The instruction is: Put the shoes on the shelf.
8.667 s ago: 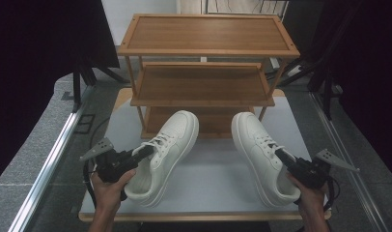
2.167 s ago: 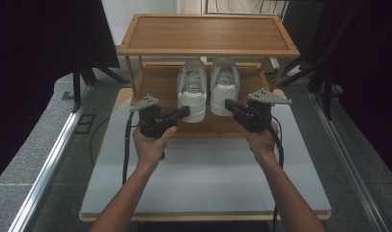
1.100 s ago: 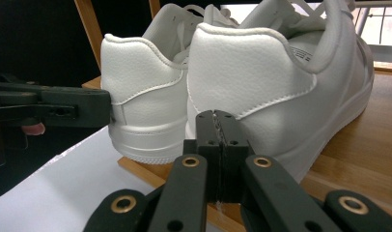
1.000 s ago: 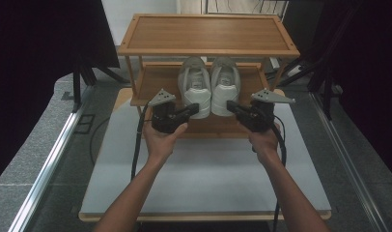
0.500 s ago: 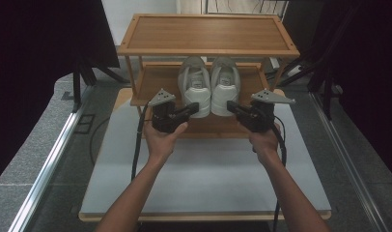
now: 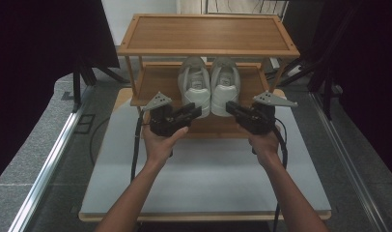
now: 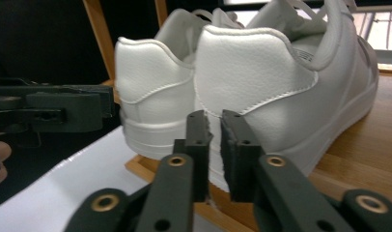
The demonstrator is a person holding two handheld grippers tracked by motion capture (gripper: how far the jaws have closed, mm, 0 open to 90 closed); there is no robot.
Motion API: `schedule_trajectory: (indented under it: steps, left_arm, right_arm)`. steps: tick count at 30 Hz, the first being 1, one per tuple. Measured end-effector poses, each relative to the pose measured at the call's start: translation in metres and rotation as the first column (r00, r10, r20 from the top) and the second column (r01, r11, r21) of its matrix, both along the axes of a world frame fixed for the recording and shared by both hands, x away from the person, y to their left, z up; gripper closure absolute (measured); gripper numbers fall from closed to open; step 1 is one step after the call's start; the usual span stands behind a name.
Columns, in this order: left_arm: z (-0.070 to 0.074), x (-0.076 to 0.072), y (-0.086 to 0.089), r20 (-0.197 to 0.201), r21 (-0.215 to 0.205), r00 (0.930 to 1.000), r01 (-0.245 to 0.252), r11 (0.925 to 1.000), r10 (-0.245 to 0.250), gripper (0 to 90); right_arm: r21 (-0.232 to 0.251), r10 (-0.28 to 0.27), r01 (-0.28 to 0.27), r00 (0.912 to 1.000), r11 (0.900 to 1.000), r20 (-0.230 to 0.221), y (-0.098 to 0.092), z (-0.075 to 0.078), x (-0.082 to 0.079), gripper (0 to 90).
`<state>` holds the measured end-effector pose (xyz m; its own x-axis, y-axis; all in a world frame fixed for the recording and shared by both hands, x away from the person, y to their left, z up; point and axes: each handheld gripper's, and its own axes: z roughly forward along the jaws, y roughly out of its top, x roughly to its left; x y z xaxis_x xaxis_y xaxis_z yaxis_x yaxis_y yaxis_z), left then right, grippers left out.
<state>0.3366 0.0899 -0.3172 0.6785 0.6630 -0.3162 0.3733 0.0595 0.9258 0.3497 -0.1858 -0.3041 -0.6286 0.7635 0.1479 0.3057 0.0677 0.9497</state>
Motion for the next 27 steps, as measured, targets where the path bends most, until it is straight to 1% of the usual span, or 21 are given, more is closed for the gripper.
schedule_trajectory:
  steps: [2, 3, 4, 5, 6, 10, 11, 12, 13, 14, 16, 17, 18, 19, 20, 21, 22, 24, 25, 26, 27]
  left_arm:
    - [0.000, -0.004, 0.004, 0.011, -0.010, 0.9999, 0.006, 0.9999, -0.006, 55.9]
    - [0.000, -0.004, 0.004, 0.011, -0.010, 0.9999, 0.006, 0.9999, -0.006, 53.7]
    - [0.000, -0.007, 0.007, 0.016, -0.014, 0.9998, 0.008, 0.9999, -0.007, 53.7]
    - [-0.001, -0.010, 0.010, 0.022, -0.016, 0.9997, 0.006, 0.9999, -0.006, 52.2]
    - [-0.004, -0.018, 0.015, 0.039, -0.017, 0.9993, -0.001, 0.9999, 0.002, 50.9]
    - [-0.014, -0.030, 0.026, 0.029, -0.017, 0.9996, -0.003, 0.9999, 0.003, 47.5]
    - [-0.014, -0.030, 0.026, 0.029, -0.017, 0.9996, -0.003, 0.9999, 0.003, 46.7]
    - [-0.020, -0.033, 0.031, 0.017, -0.020, 0.9998, -0.006, 0.9998, 0.006, 46.1]
    - [-0.020, -0.033, 0.031, 0.017, -0.020, 0.9998, -0.006, 0.9998, 0.006, 45.5]
    - [-0.026, -0.037, 0.035, 0.001, -0.019, 1.0000, -0.006, 0.9998, 0.006, 44.8]
    - [-0.032, -0.042, 0.041, -0.003, -0.027, 0.9999, -0.011, 0.9996, 0.011, 43.8]
    - [-0.032, -0.042, 0.041, -0.003, -0.027, 0.9999, -0.011, 0.9996, 0.011, 43.6]
    - [-0.036, -0.045, 0.045, -0.006, -0.032, 0.9999, -0.016, 0.9994, 0.016, 43.6]
    - [-0.044, -0.051, 0.052, -0.017, -0.035, 0.9996, -0.022, 0.9992, 0.022, 42.6]
    - [-0.049, -0.053, 0.056, -0.023, -0.033, 0.9993, -0.029, 0.9990, 0.028, 42.4]
    - [-0.049, -0.053, 0.056, -0.023, -0.033, 0.9993, -0.029, 0.9990, 0.028, 42.2]
    - [-0.059, -0.058, 0.064, -0.043, -0.030, 0.9983, -0.041, 0.9987, 0.040, 41.9]
    - [-0.070, -0.062, 0.070, -0.064, -0.021, 0.9964, -0.058, 0.9981, 0.057, 42.0]
    - [-0.070, -0.062, 0.070, -0.064, -0.021, 0.9964, -0.058, 0.9981, 0.057, 42.0]
    - [-0.082, -0.064, 0.076, -0.093, -0.020, 0.9935, -0.067, 0.9975, 0.065, 41.9]
    - [-0.082, -0.064, 0.076, -0.093, -0.020, 0.9935, -0.067, 0.9975, 0.065, 41.9]
  right_arm:
    - [0.021, 0.006, -0.006, 0.9999, 1.000, 0.011, -0.001, -0.001, -0.004, 75.0]
    - [0.021, 0.006, -0.006, 0.9999, 1.000, 0.011, -0.001, -0.001, -0.004, 75.0]
    - [0.030, 0.009, -0.009, 0.9999, 1.000, 0.015, -0.002, -0.001, -0.006, 72.9]
    - [0.034, 0.013, -0.014, 0.9998, 0.999, 0.017, -0.003, -0.002, -0.009, 70.5]
    - [0.041, 0.021, -0.022, 0.9995, 0.999, 0.025, -0.005, -0.004, -0.015, 67.6]
    - [0.047, 0.036, -0.038, 0.9983, 0.998, 0.045, -0.013, -0.009, -0.029, 61.1]
    - [0.047, 0.036, -0.038, 0.9983, 0.998, 0.045, -0.013, -0.009, -0.029, 61.1]
    - [0.050, 0.035, -0.038, 0.9982, 0.998, 0.049, -0.018, -0.013, -0.035, 59.5]
    - [0.050, 0.035, -0.038, 0.9982, 0.998, 0.049, -0.018, -0.013, -0.035, 59.5]
    - [0.064, 0.035, -0.039, 0.9979, 0.997, 0.054, -0.022, -0.018, -0.040, 57.7]
    - [0.070, 0.034, -0.038, 0.9979, 0.997, 0.056, -0.028, -0.023, -0.046, 55.2]
    - [0.070, 0.034, -0.038, 0.9979, 0.997, 0.056, -0.028, -0.023, -0.046, 55.2]
    - [0.068, 0.032, -0.036, 0.9978, 0.997, 0.058, -0.031, -0.027, -0.049, 54.0]
    - [0.037, 0.027, -0.030, 0.9971, 0.999, 0.072, -0.038, -0.036, -0.055, 53.0]
    - [0.031, 0.021, -0.024, 0.9970, 0.999, 0.075, -0.043, -0.041, -0.059, 52.8]
    - [0.031, 0.021, -0.024, 0.9970, 0.999, 0.075, -0.043, -0.041, -0.059, 52.8]
    - [0.041, 0.015, -0.018, 0.9972, 0.999, 0.073, -0.053, -0.051, -0.064, 52.4]
    - [0.056, 0.003, -0.007, 0.9978, 0.998, 0.066, -0.063, -0.060, -0.069, 52.2]
    - [0.063, -0.004, 0.000, 0.9980, 0.998, 0.064, -0.067, -0.065, -0.071, 52.1]
    - [0.065, -0.009, 0.005, 0.9982, 0.998, 0.060, -0.071, -0.068, -0.072, 51.9]
    - [0.065, -0.009, 0.005, 0.9982, 0.998, 0.060, -0.071, -0.068, -0.072, 51.9]
